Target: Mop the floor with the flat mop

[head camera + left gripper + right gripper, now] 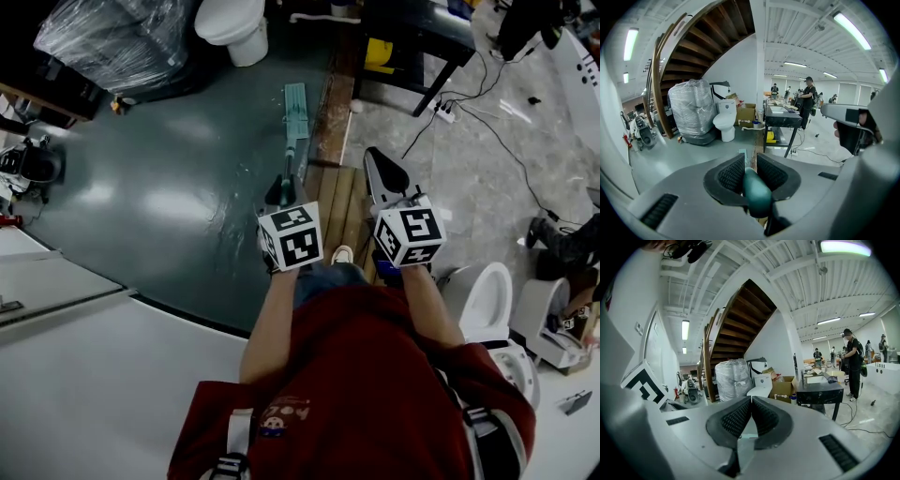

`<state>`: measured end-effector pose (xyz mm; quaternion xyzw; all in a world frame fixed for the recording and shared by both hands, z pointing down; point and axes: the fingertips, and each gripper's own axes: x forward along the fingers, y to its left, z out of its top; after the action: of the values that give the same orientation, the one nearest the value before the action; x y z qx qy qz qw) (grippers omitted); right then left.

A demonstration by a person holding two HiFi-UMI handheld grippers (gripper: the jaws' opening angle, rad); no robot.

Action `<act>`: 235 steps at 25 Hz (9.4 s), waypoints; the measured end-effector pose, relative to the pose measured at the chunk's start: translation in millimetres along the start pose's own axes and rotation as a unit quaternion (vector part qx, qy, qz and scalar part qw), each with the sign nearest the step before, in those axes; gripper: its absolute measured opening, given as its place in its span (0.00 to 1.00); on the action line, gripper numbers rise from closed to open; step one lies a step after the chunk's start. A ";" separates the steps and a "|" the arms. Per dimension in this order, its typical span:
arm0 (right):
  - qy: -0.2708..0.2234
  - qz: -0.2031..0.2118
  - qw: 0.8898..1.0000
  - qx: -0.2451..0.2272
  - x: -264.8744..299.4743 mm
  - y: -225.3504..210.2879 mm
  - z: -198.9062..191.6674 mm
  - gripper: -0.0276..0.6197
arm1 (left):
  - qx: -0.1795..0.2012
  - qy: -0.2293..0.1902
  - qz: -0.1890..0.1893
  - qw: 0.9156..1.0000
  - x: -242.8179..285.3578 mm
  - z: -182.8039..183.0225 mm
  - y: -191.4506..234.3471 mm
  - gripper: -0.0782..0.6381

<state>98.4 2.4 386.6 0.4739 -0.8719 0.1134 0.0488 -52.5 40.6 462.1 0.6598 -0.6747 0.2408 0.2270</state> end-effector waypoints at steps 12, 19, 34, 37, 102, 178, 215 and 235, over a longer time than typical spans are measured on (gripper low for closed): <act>0.007 -0.014 1.000 0.003 8.8 -13.6 -2.2 0.07 | -0.006 -0.003 0.000 1.000 13.9 3.4 3.7 0.24; 0.014 -0.016 1.000 0.004 20.4 -11.8 -6.6 0.07 | -0.003 0.000 -0.003 1.000 29.4 4.8 6.3 0.24; 0.031 -0.022 0.999 0.011 59.2 -17.2 -12.7 0.07 | 0.001 -0.010 -0.002 1.000 71.5 30.6 25.0 0.24; 0.035 -0.023 0.999 0.015 71.4 -19.6 -14.0 0.07 | 0.004 -0.011 -0.002 1.000 83.8 39.0 29.4 0.24; 0.101 -0.047 0.993 0.041 316.6 -55.1 -50.3 0.07 | 0.020 0.007 -0.033 0.999 360.3 158.4 112.5 0.24; 0.010 0.034 0.999 -0.001 27.1 28.1 5.2 0.07 | 0.007 -0.005 0.021 1.000 -8.5 14.6 20.8 0.24; 0.030 0.048 0.998 -0.001 39.6 42.2 -9.5 0.07 | -0.009 -0.014 0.029 0.999 -8.8 16.0 27.9 0.24; 0.058 0.024 0.998 0.006 91.3 19.4 -22.7 0.07 | -0.005 -0.020 0.020 1.000 66.7 45.9 45.0 0.24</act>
<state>31.9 -56.3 423.3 0.4462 -0.8778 0.1474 0.0934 -98.7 -39.6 466.8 0.6498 -0.6934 0.2285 0.2116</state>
